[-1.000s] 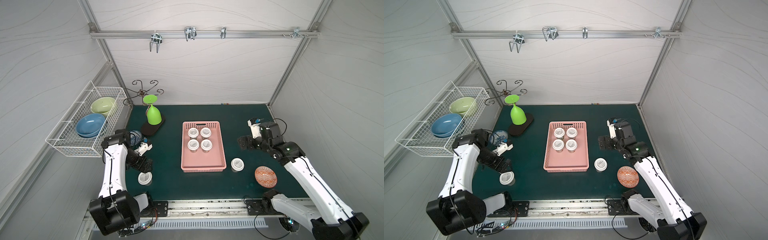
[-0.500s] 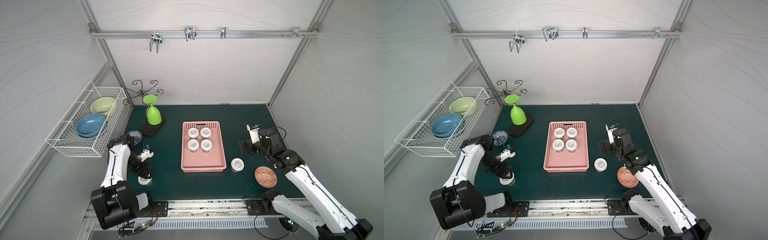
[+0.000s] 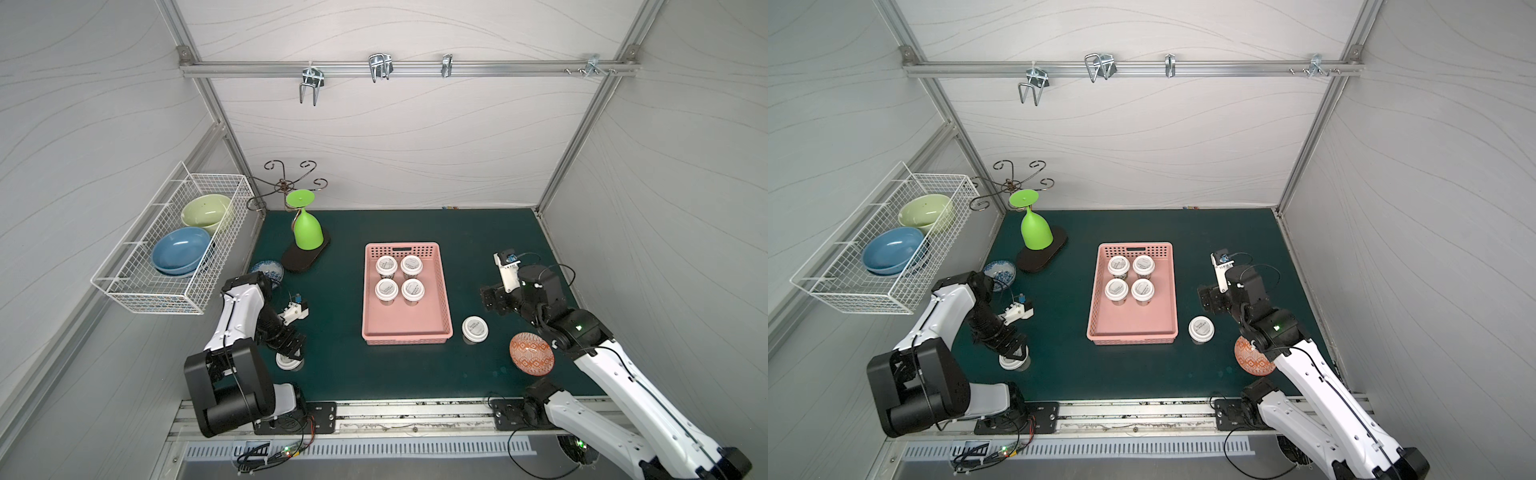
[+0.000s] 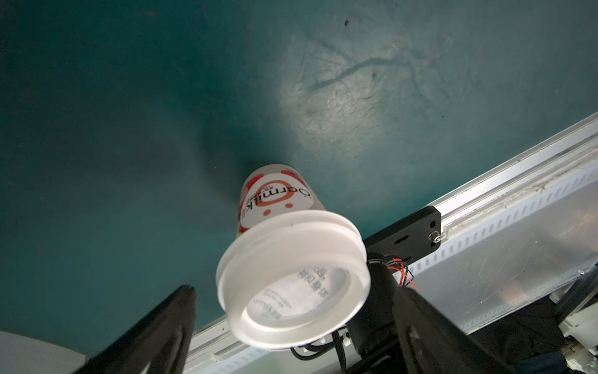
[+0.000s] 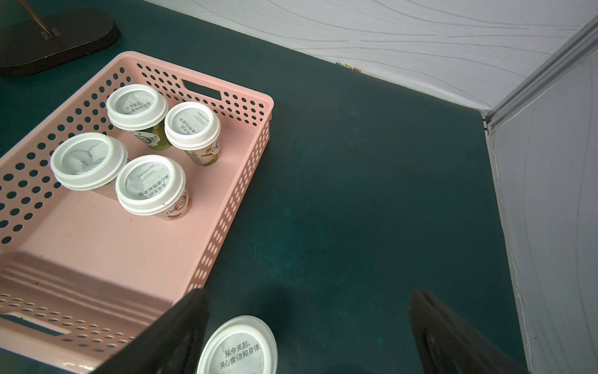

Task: Put the yogurt in the basket
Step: Pick up the yogurt from the center of the board.

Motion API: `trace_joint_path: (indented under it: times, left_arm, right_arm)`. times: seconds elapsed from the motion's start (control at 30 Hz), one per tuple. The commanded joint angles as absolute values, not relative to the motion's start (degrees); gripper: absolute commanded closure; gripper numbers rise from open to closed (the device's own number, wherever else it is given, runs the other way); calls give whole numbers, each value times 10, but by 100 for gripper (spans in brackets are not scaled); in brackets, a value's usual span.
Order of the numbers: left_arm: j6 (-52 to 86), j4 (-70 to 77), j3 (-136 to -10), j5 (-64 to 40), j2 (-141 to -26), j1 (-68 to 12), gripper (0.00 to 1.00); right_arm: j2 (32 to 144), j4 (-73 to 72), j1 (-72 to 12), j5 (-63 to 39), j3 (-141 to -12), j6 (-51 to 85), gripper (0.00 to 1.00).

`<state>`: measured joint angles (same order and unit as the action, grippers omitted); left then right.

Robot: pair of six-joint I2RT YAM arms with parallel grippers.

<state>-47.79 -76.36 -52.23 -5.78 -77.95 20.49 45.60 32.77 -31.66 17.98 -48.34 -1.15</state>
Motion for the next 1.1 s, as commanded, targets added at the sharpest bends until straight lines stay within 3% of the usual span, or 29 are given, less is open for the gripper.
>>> trace_joint_path:
  times: [0.0,0.33,1.07]
  left_arm:
    - [-486,-761,-520,-62,-788,208,2]
    - [-492,-753,-498,-75,-793,208,7]
    - [-481,-763,-518,-112,-801,208,33]
  right_arm:
    - [445,307,-323,192,-479,-19,1]
    - [438,302,-330,206,-473,-24,1]
    - [432,303,-336,222,-469,-25,1]
